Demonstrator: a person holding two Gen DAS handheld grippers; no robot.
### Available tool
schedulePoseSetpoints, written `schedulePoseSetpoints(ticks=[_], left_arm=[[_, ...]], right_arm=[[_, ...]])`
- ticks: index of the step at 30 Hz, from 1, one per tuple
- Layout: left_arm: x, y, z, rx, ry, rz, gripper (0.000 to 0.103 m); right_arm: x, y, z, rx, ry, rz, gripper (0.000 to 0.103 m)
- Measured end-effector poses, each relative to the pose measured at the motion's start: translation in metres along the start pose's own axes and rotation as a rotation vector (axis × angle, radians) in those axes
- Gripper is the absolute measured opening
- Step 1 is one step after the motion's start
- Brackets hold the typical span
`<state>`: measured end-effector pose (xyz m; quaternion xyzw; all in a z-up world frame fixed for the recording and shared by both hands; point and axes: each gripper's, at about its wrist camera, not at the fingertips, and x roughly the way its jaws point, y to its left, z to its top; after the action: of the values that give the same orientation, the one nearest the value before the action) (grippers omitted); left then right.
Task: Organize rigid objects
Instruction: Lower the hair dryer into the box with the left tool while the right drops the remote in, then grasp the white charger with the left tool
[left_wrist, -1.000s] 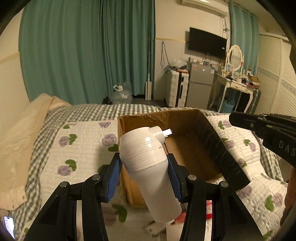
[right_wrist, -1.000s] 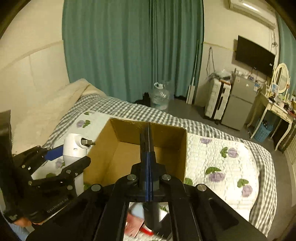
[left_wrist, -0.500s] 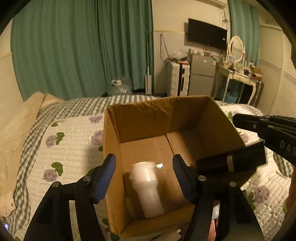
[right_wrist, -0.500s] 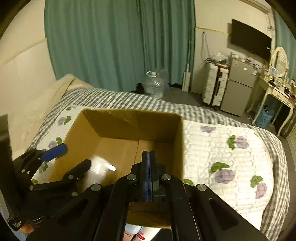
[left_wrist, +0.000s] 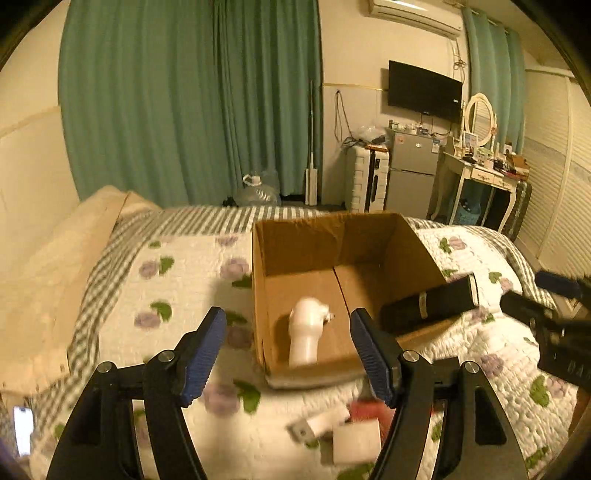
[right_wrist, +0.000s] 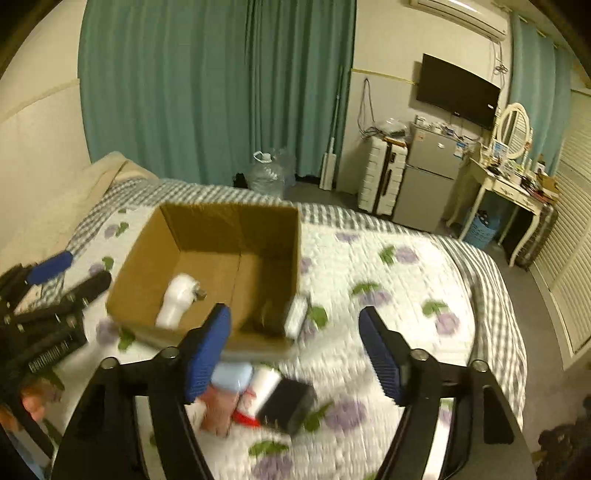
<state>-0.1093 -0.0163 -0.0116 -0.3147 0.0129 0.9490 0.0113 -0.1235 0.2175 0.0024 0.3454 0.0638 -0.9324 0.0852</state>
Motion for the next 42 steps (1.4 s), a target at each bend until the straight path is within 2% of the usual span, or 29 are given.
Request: schedulePoseSetpoints(ticks=[6,9,16,20,25,31,34,42], left_arm=[[0.005,-0.013,-0.043,0.004,0.095,-0.052,0.072],[0.016,-0.021,-0.064,0.005,0.151,-0.074,0.072],[0.047,-0.049,-0.101,0.048,0.27,-0.118,0.072],[0.065,-0.053,-0.114,0.062,0.325,-0.089,0.073],[0.086,-0.055,-0.123,0.039,0.385,-0.106,0.073],[0.088,-0.055,-0.12,0.019,0.383,-0.115,0.071],[0.076,-0.059,-0.122,0.051,0.356,-0.098,0.07],[0.032,-0.054,-0.107,0.054,0.245,-0.025,0.068]], right_arm=[[0.002,-0.007,-0.049,0.044,0.058,0.026,0.072],[0.012,-0.009,-0.063,0.046,0.09,0.022,0.072],[0.022,-0.01,-0.068,0.055,0.099,0.036,0.072],[0.024,-0.01,-0.068,0.059,0.103,0.041,0.072],[0.028,-0.008,-0.067,0.056,0.111,0.041,0.072],[0.04,-0.008,-0.07,0.064,0.14,0.026,0.072],[0.048,-0.006,-0.072,0.067,0.158,0.016,0.072],[0.078,0.01,-0.079,0.036,0.214,-0.019,0.072]])
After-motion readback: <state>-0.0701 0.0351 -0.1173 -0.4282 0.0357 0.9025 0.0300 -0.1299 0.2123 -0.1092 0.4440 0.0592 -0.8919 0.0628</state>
